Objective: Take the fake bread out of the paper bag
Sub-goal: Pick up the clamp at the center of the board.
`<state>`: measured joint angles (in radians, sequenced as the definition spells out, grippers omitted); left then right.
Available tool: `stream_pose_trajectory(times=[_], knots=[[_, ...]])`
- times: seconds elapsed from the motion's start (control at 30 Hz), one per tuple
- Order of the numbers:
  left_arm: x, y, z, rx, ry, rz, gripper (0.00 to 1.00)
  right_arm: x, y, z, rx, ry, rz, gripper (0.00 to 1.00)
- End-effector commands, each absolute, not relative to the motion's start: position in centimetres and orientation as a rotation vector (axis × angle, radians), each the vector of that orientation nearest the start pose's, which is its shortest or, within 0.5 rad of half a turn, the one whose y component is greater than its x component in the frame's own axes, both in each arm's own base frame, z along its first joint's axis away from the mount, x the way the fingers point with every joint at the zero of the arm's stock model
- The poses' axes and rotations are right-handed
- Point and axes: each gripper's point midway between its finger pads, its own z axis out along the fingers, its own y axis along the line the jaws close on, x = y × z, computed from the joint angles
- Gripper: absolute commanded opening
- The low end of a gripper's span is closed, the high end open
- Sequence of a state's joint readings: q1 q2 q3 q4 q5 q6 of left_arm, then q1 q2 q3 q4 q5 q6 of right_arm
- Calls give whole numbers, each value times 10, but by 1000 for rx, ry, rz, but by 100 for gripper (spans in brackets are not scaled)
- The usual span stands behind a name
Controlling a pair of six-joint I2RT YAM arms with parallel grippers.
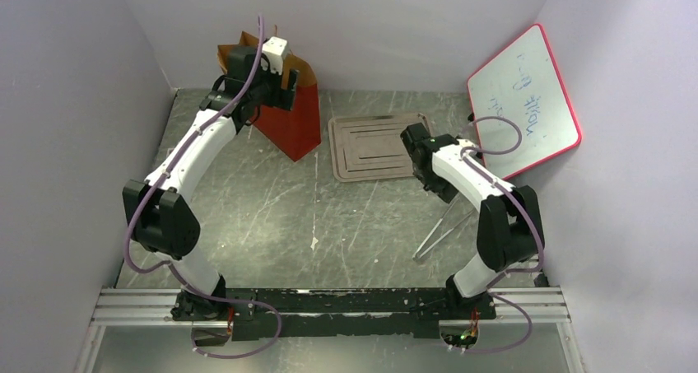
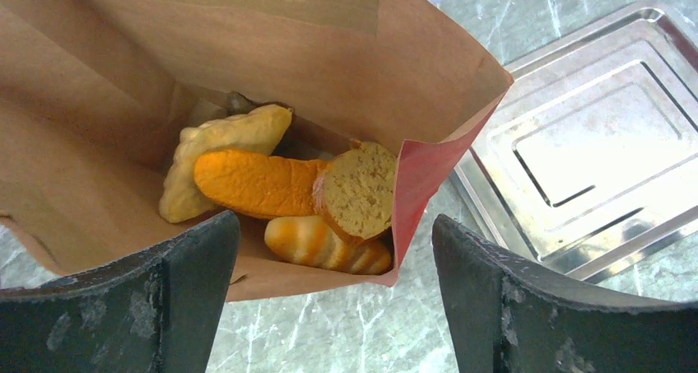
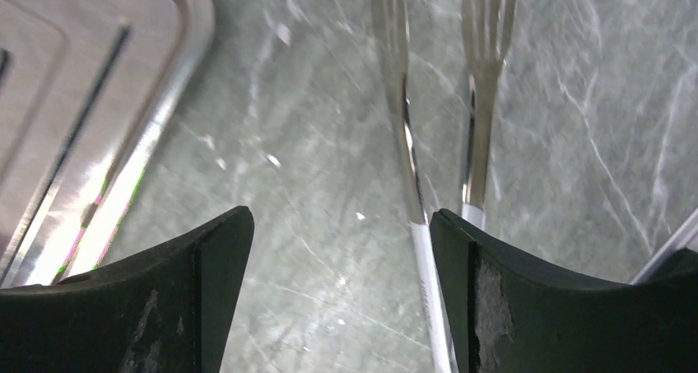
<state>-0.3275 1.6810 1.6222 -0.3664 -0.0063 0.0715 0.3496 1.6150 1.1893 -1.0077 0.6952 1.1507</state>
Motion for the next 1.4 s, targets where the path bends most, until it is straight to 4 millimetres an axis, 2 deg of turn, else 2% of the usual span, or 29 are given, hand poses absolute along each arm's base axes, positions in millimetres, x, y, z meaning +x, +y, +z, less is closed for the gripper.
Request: stream_pose_trajectory(times=[0.0, 0.23, 0.37, 0.43, 0.6, 0.9, 1.13, 1.37], knots=[[489, -174, 274, 439, 1954, -205, 89, 278, 29, 88, 1113, 2344, -504, 85], [492, -172, 261, 449, 1975, -184, 79, 250, 30, 81, 1146, 2401, -507, 89], [493, -173, 255, 455, 1988, -183, 65, 235, 35, 76, 1169, 2434, -475, 89], [493, -173, 253, 455, 1990, -184, 60, 220, 33, 67, 1178, 2465, -492, 89], [494, -173, 247, 461, 2002, -178, 45, 202, 36, 54, 1197, 2508, -497, 90], [486, -167, 239, 467, 2051, -151, 8, 192, 47, 33, 1177, 2567, -512, 89], [474, -157, 233, 495, 2072, -97, 7, 184, 52, 14, 1190, 2596, -487, 87], [446, -160, 210, 668, 2166, 31, 7, 180, 58, 1, 1174, 2614, -459, 80]])
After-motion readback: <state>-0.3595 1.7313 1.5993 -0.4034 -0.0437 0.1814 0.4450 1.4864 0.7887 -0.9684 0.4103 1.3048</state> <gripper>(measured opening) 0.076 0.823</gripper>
